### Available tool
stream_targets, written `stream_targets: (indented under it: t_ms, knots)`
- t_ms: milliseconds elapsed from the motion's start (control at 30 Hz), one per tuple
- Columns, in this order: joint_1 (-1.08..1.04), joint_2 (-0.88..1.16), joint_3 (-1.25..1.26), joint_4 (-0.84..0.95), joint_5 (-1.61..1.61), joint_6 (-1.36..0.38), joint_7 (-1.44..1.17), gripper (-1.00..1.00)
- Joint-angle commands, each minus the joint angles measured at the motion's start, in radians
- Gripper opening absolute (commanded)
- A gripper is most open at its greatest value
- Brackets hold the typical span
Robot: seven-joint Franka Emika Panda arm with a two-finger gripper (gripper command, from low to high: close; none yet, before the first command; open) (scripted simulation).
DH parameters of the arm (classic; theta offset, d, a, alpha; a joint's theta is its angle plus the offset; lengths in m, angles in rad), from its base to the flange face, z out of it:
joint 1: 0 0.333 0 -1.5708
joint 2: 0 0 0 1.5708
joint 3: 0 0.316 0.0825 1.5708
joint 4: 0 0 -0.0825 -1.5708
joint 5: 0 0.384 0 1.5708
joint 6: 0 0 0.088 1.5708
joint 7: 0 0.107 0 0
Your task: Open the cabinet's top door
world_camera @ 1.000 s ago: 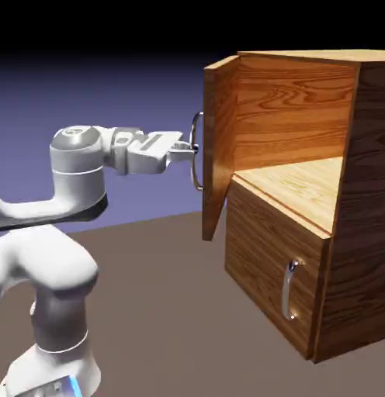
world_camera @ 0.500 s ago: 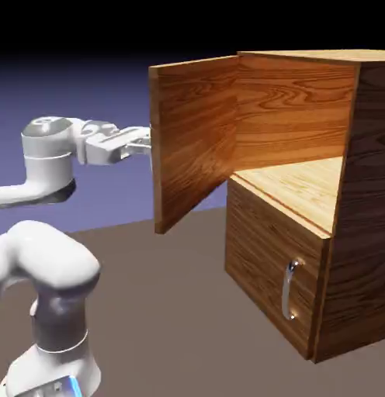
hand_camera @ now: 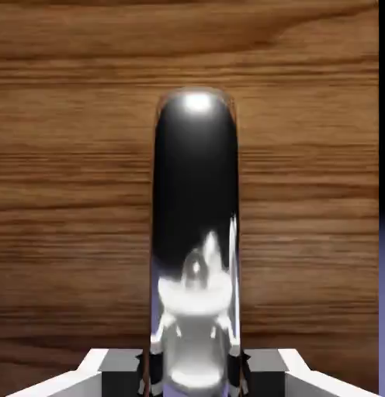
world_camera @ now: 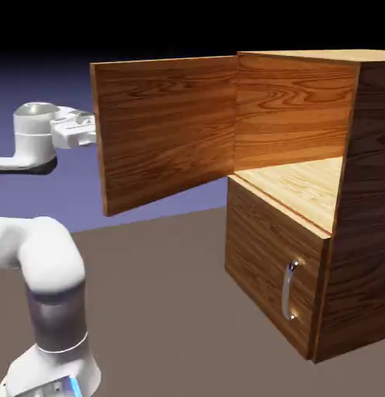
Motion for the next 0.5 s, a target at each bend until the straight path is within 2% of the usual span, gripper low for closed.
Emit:
stream_targets:
  t_ms: [0,467]
  knots:
    - [-0.036,0.008,0.027,0.035,0.013,-0.027,0.000,-1.00]
    - [-0.515,-0.005,0.314,0.503,0.133,-0.337,-0.066,-1.00]
